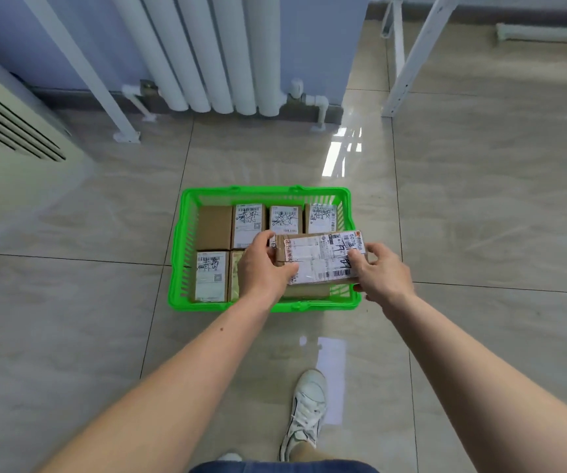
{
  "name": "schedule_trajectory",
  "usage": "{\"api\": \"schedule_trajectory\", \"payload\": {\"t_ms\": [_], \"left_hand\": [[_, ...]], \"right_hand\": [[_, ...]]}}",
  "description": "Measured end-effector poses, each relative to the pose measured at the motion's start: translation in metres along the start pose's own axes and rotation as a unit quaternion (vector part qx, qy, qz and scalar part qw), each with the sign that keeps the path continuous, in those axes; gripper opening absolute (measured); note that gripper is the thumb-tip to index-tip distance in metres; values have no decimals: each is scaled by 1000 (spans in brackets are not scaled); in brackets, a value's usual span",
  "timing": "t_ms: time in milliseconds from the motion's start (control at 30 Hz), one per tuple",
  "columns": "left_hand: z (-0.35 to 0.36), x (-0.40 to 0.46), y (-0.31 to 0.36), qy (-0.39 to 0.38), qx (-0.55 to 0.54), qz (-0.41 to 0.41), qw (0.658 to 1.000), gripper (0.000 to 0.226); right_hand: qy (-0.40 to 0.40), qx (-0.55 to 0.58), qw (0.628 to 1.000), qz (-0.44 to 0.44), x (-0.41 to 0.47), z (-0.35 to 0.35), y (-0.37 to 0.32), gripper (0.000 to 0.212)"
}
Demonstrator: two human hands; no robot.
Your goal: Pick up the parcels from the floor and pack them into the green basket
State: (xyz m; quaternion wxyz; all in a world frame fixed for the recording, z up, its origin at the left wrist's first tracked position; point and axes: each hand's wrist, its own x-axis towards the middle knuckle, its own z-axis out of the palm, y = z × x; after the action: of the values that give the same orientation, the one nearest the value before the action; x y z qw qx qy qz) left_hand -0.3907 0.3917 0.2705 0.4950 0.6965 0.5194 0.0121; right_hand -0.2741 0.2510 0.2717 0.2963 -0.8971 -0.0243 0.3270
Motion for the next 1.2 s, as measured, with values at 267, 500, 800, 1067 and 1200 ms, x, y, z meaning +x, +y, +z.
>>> {"api": "schedule_trajectory", "payload": {"t_ms": [267, 500, 800, 1067, 1200], "left_hand": [[51, 82, -83, -27, 142, -21, 989, 68], [88, 128, -115, -27, 272, 81, 959, 35], [106, 145, -145, -40, 351, 126, 927, 34], [115, 147, -155, -5, 414, 169, 894, 24], [118, 147, -158, 6, 453, 192, 871, 24]], "right_hand": [[-41, -88, 995, 13, 76, 88, 49, 29], [-41, -138, 990, 0, 135, 129, 71, 38], [-53, -212, 976, -25, 149, 155, 85, 40], [-45, -235, 971, -20, 157, 168, 99, 41], [-32, -232, 972, -22, 159, 171, 104, 43]]}}
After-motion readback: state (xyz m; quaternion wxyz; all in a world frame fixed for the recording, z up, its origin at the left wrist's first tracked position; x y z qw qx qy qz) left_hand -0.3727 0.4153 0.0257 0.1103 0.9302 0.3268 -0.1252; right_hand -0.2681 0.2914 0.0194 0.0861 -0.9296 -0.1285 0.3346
